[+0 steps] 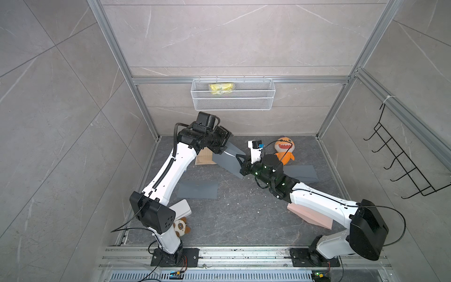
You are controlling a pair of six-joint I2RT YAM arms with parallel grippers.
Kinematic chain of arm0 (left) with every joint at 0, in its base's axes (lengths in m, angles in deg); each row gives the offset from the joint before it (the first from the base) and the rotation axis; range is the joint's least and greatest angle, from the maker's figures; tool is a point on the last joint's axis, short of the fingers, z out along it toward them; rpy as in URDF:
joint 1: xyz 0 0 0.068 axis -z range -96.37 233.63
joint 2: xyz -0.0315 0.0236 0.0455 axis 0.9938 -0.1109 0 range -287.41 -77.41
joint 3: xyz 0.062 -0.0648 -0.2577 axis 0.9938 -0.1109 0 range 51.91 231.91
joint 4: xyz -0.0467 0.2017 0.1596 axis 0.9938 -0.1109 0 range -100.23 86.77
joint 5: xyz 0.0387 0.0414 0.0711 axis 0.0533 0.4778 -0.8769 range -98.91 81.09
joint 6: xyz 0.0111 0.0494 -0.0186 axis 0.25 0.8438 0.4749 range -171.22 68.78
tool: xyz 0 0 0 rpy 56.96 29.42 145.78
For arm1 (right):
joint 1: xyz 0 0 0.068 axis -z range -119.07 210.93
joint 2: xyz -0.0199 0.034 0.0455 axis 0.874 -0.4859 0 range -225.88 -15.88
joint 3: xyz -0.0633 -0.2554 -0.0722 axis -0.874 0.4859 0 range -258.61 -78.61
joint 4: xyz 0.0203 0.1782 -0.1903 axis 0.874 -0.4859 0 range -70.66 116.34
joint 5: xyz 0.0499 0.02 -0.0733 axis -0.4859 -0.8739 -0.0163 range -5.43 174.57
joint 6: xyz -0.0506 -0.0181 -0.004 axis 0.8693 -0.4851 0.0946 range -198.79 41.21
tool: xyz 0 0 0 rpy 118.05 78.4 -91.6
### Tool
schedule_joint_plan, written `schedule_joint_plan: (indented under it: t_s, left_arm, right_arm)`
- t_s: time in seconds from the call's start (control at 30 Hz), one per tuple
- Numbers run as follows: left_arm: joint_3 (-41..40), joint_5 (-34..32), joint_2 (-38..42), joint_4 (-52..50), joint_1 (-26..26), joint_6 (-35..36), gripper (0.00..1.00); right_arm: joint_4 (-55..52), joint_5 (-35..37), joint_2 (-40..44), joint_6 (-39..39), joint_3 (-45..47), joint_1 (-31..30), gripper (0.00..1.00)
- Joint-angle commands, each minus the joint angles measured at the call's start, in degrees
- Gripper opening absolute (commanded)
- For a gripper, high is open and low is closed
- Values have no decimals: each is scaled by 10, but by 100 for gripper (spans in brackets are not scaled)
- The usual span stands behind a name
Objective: Take the letter paper out of the envelope
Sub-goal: Pick up the envelope from the envelope.
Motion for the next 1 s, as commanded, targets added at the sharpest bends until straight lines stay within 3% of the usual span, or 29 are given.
schedule_joint_plan:
  t_s: [0.0,0.17,0.27,0.47,0.63,0.97]
  left_arm:
    - [71,-36,15,3,-5,78,76]
    - [47,-93,61,22,-5,124,78]
    - [10,-95,87,44,-4,136,75]
    - [-138,-25,146,191,2,134,73]
    - [-225,26,162,314,15,112,76]
    - [-289,62,134,478,51,60,75]
  right_arm:
    - [-11,18,25,-65,-25,11,0]
    - [2,27,47,-143,-32,34,0]
    - [7,42,61,-205,-36,50,0]
    - [64,108,85,-361,-14,74,0]
    - [56,146,93,-437,-24,75,0]
    - [13,151,100,-593,-21,76,0]
